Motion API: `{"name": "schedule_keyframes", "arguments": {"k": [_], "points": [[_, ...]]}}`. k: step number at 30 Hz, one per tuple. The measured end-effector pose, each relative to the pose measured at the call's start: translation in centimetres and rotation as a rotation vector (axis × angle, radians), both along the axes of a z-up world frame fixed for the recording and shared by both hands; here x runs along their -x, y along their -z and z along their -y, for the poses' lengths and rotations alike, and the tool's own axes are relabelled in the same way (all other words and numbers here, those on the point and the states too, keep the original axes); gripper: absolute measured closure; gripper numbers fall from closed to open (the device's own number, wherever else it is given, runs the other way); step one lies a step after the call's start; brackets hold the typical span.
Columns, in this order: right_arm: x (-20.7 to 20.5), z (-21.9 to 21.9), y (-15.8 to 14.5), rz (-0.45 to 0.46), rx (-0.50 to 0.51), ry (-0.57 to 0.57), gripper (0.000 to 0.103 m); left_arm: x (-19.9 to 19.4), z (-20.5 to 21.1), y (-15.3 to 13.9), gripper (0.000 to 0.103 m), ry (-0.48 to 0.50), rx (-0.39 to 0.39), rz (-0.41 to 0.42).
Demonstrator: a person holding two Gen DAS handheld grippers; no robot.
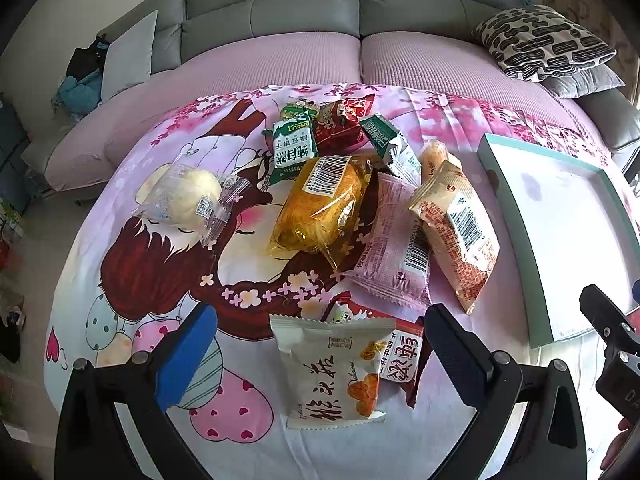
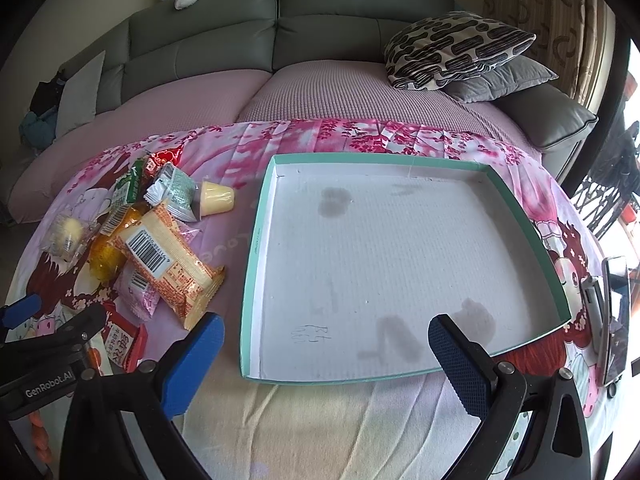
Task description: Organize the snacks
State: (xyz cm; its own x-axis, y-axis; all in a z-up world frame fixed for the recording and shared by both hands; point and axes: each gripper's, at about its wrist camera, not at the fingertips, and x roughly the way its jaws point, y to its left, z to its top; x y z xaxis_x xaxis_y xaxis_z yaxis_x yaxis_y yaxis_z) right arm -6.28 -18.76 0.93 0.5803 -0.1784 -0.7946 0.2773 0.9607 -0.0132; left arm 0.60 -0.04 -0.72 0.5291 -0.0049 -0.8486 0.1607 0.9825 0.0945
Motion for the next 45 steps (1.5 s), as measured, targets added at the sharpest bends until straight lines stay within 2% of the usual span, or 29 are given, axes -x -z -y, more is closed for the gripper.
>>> {"name": "schedule_keyframes", "arguments": {"k": [45], "points": [[0.01,-0.03,-0.14,0.003,-0.001,0.001,0.0,0.01,-0.24,-0.15,0.0,0.002,0.0,0.011]]}}
